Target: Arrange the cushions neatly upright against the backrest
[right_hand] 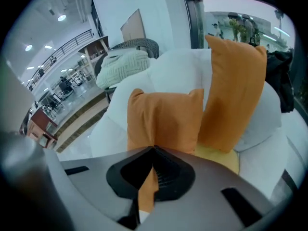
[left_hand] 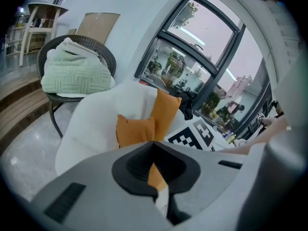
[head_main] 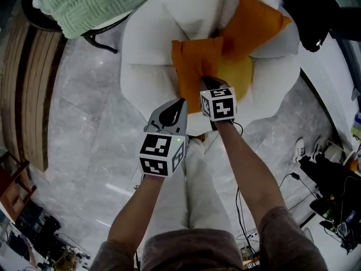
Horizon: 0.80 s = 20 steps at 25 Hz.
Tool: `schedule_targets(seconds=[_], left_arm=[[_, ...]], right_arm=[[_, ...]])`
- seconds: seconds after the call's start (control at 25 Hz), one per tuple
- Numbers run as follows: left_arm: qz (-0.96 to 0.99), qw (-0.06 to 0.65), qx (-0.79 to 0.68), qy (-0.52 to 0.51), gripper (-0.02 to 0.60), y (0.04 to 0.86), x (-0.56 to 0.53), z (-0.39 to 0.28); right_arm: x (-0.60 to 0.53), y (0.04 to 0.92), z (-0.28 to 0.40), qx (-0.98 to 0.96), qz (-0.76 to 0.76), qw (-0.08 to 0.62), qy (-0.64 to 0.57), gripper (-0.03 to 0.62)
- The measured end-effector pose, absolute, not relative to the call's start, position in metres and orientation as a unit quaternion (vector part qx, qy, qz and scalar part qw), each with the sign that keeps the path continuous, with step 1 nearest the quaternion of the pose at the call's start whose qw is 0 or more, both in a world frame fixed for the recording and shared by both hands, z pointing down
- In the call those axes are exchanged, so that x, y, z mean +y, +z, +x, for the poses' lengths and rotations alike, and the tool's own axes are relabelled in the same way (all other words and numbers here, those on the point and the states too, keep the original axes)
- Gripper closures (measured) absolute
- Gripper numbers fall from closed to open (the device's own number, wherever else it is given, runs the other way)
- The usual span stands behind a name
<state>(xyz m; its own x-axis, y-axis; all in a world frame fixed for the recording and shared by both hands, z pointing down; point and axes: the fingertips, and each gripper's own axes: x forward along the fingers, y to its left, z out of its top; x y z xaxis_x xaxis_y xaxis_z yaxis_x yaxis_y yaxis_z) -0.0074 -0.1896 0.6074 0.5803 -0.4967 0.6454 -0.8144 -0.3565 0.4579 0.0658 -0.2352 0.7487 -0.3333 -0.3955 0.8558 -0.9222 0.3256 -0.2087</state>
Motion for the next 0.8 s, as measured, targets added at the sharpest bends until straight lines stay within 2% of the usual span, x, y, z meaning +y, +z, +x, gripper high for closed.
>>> schedule_targets(seconds=[0.44,0.8], left_arm=[[0.811,0.369,-0.415,0.187,0.577,0.555,-0.218,0.008],[0.8,0.384,-0.417,0.196,0.578,0.573,-0.214,0.006]], right_arm=[[-0.334,0.646,0.073,-0.756,0.493,0.293,0.314,0.572],[-0.384,0.643,0.072,-0.762,0.512,0.263,0.296,0.572]])
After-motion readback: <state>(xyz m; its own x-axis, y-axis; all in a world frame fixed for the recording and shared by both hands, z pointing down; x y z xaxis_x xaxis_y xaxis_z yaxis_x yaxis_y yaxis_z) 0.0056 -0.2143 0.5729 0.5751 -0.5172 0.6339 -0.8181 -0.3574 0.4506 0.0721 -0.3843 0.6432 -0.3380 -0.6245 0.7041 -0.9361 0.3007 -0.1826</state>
